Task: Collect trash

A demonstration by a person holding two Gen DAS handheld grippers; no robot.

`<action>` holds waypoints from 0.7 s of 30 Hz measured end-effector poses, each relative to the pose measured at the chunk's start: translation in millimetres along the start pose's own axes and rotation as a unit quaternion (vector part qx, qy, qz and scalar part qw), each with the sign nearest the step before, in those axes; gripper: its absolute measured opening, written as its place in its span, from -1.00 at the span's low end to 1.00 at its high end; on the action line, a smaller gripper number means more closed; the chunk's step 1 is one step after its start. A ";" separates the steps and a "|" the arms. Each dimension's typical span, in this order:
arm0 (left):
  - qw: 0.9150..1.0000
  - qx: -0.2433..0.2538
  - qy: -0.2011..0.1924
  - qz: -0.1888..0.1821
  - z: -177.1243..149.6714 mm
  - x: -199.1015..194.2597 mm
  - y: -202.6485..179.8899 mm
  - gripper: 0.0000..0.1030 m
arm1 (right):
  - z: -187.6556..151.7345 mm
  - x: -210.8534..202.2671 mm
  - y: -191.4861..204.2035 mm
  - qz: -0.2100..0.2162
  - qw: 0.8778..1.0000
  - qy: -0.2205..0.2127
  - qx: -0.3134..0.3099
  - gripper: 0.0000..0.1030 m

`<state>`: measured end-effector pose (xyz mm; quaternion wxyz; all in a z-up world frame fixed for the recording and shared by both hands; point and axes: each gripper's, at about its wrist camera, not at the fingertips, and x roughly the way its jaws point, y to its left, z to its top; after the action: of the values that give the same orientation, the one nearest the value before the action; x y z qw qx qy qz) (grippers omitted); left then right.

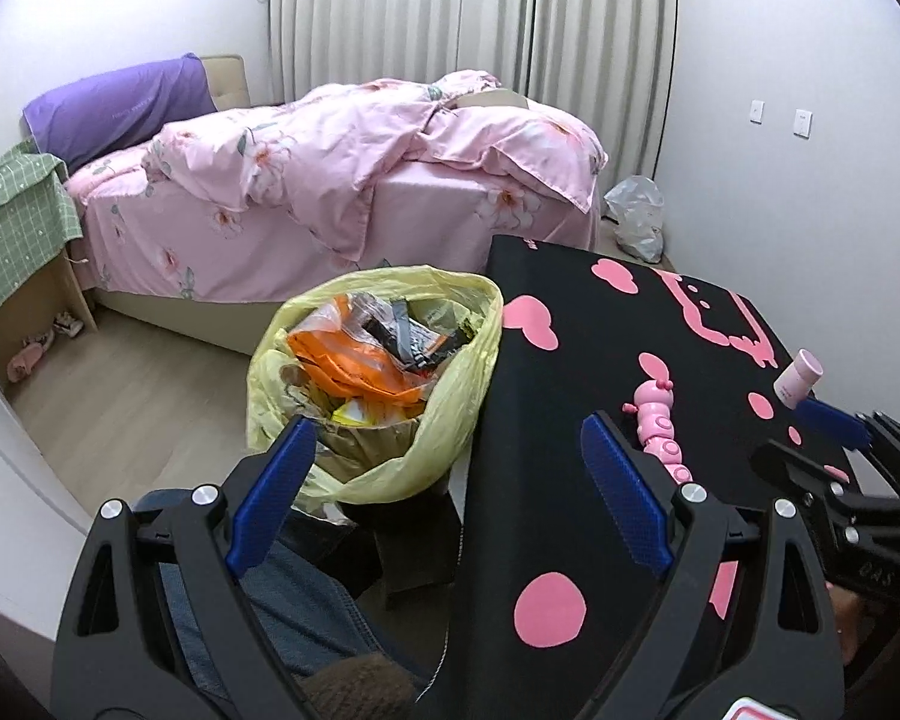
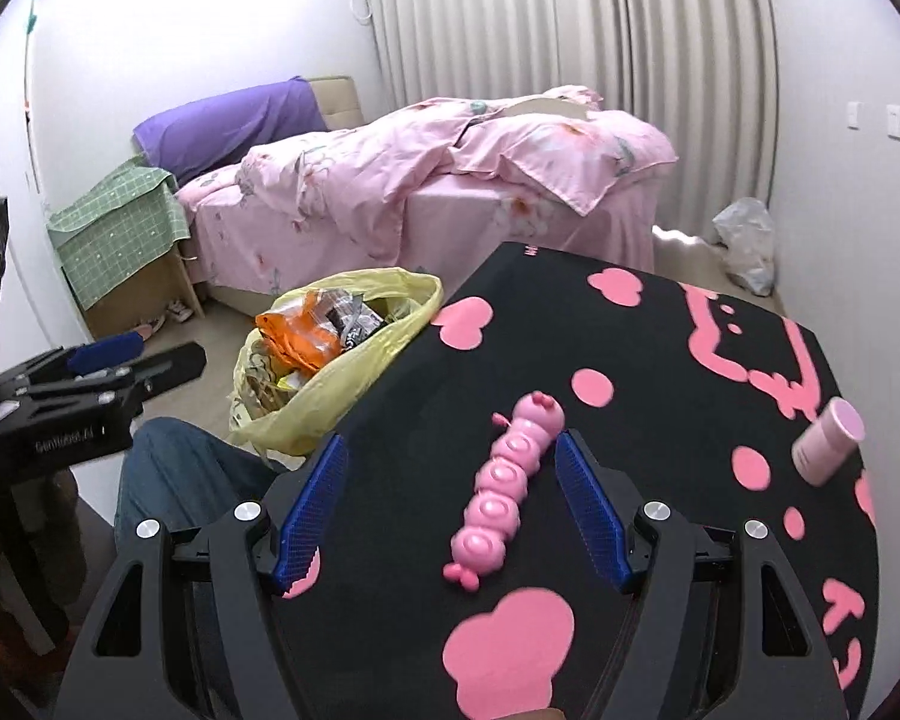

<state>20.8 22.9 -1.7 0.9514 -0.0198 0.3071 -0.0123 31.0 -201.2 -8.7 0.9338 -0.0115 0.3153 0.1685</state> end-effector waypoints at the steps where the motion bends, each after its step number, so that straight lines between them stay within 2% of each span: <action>1: 1.000 0.002 -0.004 0.004 -0.3 -3.0 0.0 0.67 | -2.2 -2.4 0.1 -0.002 1.000 -0.001 0.000 0.33; 4: 1.000 0.010 -0.014 0.023 -1.6 -11.7 -0.7 0.67 | -6.1 -7.9 0.2 -0.011 1.000 -0.002 -0.003 0.33; 9: 1.000 0.012 -0.013 0.019 -4.6 -16.5 -0.4 0.67 | -8.7 -12.4 -1.3 -0.005 1.000 0.001 0.014 0.33; 21: 1.000 0.008 -0.012 0.013 -7.2 -19.6 2.8 0.67 | -9.9 -19.1 8.9 -0.010 1.000 -0.006 0.006 0.33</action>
<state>0.8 26.2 3.9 0.9551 -0.0080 0.2962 -0.0022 8.1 -200.0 -4.6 0.9373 -0.0084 0.3107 0.1577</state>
